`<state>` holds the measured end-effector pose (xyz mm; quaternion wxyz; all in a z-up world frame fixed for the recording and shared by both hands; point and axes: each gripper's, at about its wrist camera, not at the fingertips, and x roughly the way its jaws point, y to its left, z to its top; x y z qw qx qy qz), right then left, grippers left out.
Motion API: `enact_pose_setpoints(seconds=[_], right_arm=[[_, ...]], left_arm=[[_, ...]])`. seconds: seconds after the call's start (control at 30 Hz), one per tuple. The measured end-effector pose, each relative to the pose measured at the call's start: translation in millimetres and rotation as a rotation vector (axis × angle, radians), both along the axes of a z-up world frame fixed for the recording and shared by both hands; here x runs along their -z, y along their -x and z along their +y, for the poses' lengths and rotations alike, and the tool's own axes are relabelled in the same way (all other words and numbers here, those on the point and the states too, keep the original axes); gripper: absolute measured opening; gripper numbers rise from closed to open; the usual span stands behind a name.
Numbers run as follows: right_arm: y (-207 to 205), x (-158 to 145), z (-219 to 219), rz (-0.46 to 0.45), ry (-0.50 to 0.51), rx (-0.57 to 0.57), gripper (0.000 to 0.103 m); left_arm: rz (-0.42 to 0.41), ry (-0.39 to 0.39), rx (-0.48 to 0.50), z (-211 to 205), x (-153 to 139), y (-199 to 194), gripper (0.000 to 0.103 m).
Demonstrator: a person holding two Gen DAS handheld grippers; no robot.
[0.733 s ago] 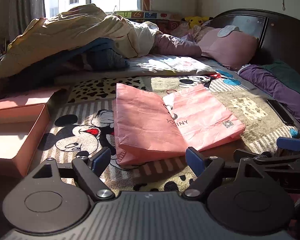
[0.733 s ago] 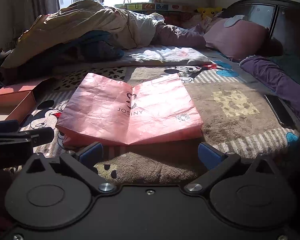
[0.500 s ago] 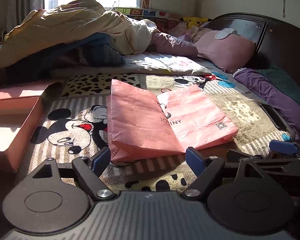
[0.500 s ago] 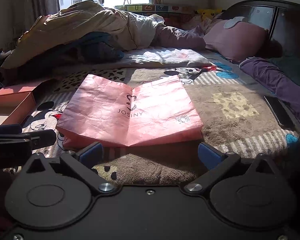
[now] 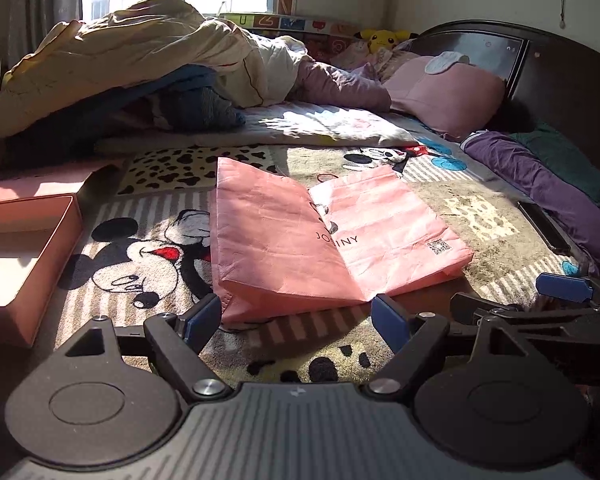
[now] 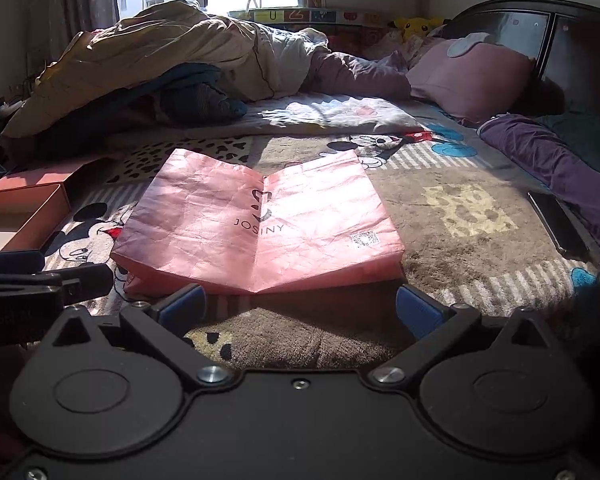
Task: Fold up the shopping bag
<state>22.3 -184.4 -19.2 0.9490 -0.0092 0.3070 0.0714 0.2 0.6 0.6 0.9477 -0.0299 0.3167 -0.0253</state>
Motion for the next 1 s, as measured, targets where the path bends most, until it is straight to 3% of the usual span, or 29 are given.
enact_pose_setpoints(seconds=[0.73,1.0], right_arm=[[0.1,-0.1,3.3,-0.006,0.019,-0.010,0.103],[-1.7,3.1,-1.8,-0.009,0.007,-0.076,0.103]], left_arm=[[-0.018,0.009,0.004,3.4,-0.5,-0.2,0.082],[-0.041,-0.006,-0.006,6.5,3.3,-4.3,0.082]])
